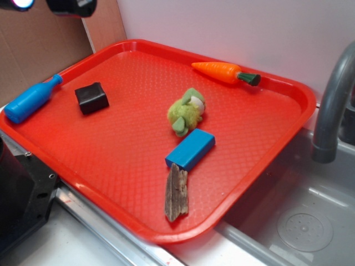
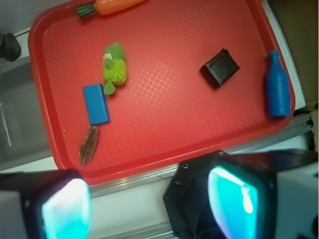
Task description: Grab the wood chip.
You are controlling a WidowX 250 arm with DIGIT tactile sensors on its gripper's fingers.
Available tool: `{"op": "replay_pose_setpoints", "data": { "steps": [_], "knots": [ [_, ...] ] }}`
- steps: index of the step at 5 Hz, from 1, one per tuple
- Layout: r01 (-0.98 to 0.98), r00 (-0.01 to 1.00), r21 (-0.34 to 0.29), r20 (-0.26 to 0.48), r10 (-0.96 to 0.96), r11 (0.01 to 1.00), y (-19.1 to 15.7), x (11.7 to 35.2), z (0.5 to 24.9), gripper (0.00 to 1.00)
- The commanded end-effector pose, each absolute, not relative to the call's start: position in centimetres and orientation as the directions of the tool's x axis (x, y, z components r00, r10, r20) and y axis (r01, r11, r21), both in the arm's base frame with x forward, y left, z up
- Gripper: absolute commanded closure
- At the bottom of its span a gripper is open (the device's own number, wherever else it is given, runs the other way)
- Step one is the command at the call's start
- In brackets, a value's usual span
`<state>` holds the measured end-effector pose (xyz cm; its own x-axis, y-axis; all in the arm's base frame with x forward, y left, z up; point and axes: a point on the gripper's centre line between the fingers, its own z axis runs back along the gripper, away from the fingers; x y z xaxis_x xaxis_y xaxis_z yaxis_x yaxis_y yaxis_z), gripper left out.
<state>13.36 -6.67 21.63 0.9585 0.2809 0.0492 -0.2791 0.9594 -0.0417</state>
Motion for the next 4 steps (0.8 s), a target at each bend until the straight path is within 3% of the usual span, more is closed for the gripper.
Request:
{"op": "replay_pose_setpoints", "data": {
  "steps": [1, 4],
  "knots": [
    [-0.316, 0.892, -0.146, 0.292, 0.346, 0.937, -10.4, 15.2, 12.8, 0.00],
    [-0.302, 0.943, -0.178, 0.089, 0.321, 0.936, -16.5, 17.2, 7.3, 0.00]
  ]
}}
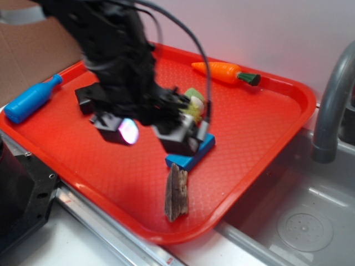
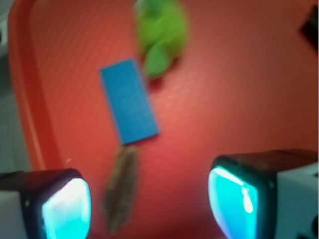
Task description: Grab the wood chip.
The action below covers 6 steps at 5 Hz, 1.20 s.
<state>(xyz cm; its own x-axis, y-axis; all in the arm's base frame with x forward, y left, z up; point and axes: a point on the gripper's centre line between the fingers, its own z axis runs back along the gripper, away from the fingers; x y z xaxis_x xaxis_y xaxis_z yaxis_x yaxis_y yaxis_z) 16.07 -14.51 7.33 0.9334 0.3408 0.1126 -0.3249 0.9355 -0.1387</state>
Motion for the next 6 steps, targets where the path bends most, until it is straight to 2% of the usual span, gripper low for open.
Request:
{"op": "replay_pose_setpoints", "data": {
  "steps": [1, 3, 4, 5, 6],
  "knots": [
    [-0.290, 0.951, -0.173, 0.060, 0.304, 0.941, -16.8, 17.4, 5.6, 0.00],
    [-0.338, 0.939, -0.143, 0.008, 0.343, 0.930, -14.1, 15.7, 3.1, 0.00],
    [-0.305, 0.952, -0.132, -0.041, 0.302, 0.943, -14.8, 16.2, 1.4, 0.00],
    [-0.268, 0.962, -0.092, -0.087, 0.260, 0.959, -16.3, 16.8, 0.3, 1.00],
    [-0.249, 0.967, -0.083, -0.077, 0.243, 0.965, -16.8, 17.2, 0.6, 1.00]
  ]
}}
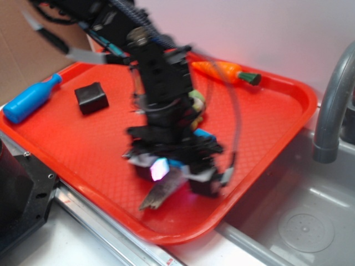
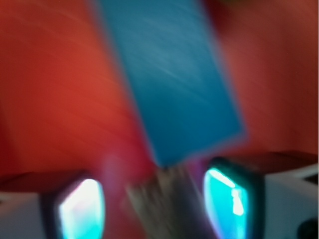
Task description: Grab the wood chip.
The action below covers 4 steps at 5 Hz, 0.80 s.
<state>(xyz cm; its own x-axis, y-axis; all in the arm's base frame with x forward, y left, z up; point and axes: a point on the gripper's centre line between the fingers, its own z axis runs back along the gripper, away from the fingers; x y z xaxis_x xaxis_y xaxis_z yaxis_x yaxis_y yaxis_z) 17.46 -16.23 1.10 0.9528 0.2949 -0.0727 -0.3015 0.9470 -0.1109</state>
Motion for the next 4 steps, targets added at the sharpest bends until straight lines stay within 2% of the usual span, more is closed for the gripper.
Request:
{"op": "replay_pose_setpoints", "data": {
  "steps": [1, 2, 3, 4],
  "knots": [
    [-0.220, 0.975, -0.087, -0.017, 0.219, 0.972, -15.9, 17.4, 3.5, 1.00],
    [-0.177, 0.967, -0.096, 0.170, 0.192, 0.979, -12.3, 16.2, 8.4, 1.00],
    [-0.149, 0.951, -0.088, 0.262, 0.167, 0.985, -9.8, 15.2, 13.4, 1.00],
    [-0.148, 0.955, -0.095, 0.244, 0.167, 0.984, -8.5, 14.6, 15.3, 1.00]
  ]
}}
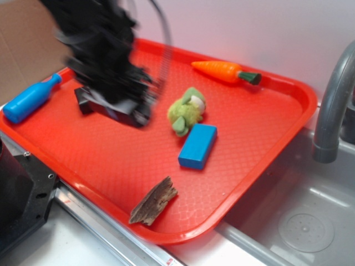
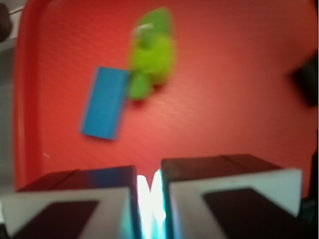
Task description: Grab the wood chip.
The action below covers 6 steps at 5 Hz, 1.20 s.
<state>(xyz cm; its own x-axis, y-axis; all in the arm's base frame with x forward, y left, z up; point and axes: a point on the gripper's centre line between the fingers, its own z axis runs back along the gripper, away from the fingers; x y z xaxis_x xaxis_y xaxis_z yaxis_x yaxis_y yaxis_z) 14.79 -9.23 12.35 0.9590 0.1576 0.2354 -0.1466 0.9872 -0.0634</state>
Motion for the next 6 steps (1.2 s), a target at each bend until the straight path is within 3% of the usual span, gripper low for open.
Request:
{"op": "replay_pose_setpoints", "data": {
  "steps": [1, 3, 6],
  "knots": [
    [-0.134, 0.969, -0.130, 0.190, 0.157, 0.982, -9.2, 15.1, 14.0, 0.00],
    [-0.017, 0.996, -0.174, 0.088, 0.033, 0.985, -14.5, 15.4, 8.3, 0.00],
    [-0.014, 1.000, -0.187, -0.022, 0.010, 0.982, -15.6, 13.2, 5.1, 0.00]
  ]
}}
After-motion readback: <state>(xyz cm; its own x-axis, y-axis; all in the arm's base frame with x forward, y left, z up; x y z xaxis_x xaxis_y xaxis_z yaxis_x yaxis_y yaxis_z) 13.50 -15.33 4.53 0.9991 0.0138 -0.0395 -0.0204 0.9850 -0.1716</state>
